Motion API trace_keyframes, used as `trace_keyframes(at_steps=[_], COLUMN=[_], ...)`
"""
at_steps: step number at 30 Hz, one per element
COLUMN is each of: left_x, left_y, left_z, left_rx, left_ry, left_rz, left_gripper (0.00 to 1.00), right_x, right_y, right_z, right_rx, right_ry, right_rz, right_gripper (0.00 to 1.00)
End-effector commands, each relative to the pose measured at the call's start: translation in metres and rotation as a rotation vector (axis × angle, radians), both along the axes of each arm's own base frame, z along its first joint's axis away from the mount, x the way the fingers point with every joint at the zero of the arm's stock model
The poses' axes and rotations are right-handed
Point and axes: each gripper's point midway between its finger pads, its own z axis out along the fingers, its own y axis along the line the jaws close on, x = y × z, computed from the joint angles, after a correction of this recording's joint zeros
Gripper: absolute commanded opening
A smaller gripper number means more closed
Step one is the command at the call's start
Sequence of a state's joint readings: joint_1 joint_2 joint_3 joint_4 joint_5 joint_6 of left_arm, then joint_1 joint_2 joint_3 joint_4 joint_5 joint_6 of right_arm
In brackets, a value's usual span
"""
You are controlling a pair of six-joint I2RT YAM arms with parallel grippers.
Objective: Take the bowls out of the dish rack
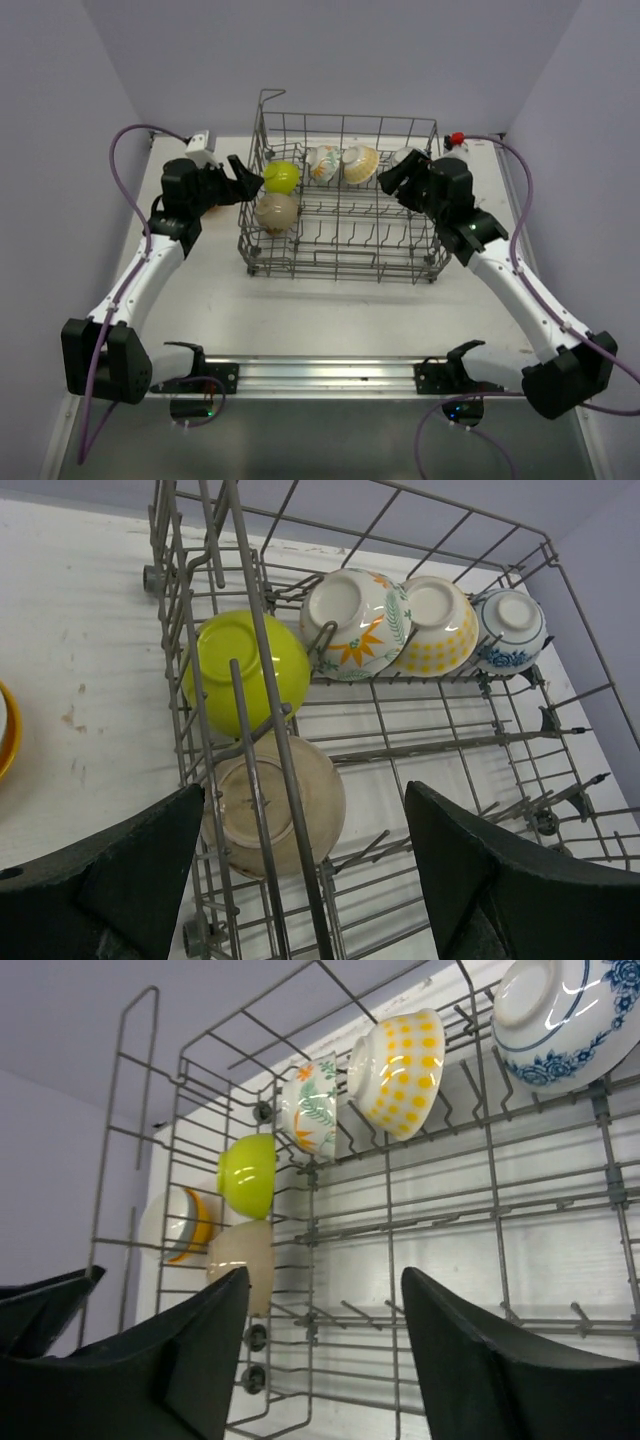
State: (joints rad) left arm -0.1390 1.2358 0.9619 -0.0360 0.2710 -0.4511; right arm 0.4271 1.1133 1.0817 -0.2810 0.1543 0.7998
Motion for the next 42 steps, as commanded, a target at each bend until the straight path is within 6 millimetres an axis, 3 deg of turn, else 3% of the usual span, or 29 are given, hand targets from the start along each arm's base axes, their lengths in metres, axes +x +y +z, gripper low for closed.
trace_keyframes(at_steps=[1,3,4,5,7,8,14,22,30,37,42], left_x=[0.005,0.003,0.003,0.003,0.003,0.003,0.002,0.002,0.002,0.003,0.003], left_y=[-0.013,-0.019,-0.023,-0.024,-0.026,-0.028,-0.034,-0.035,-0.039,-0.04,-0.041], left_z=[0.013,0.012,0.01,0.008,0.007,0.005,0.002,-0.001,-0.003,-0.007,-0.009], left_rx=[-0.004,-0.004,-0.004,0.0,-0.003,-0.005,-0.027,-0.026,-0.027,-0.024,-0.025], left_ry=[-0.082,-0.083,-0.077,-0.073,-0.069,-0.063,-0.051,-0.046,-0.044,-0.033,-0.028], left_rz=[-0.076,-0.103,-0.117,-0.124,-0.133,-0.14,-0.172,-0.18,-0.2,-0.204,-0.207], left_gripper=[0.86,0.86,0.86,0.86,0.86,0.86,0.86,0.86,0.87,0.87,0.87], right_x=[0.035,0.051,0.062,0.071,0.083,0.095,0.126,0.161,0.187,0.196,0.201], right_y=[0.002,0.016,0.023,0.029,0.038,0.044,0.048,0.051,0.048,0.05,0.047], right_z=[-0.021,-0.021,-0.039,-0.038,-0.043,-0.057,-0.082,-0.125,-0.136,-0.126,-0.133], right_rx=[-0.116,-0.101,-0.107,-0.093,-0.071,-0.072,-0.115,-0.134,-0.146,-0.08,-0.068], right_ry=[0.053,0.07,0.112,0.115,0.122,0.149,0.193,0.238,0.201,0.102,0.111], right_rz=[0.007,0.058,0.074,0.082,0.106,0.112,0.09,0.05,-0.009,-0.03,-0.043], right_gripper=[0.64,0.61,0.61,0.61,0.66,0.69,0.8,0.86,0.93,0.93,0.93])
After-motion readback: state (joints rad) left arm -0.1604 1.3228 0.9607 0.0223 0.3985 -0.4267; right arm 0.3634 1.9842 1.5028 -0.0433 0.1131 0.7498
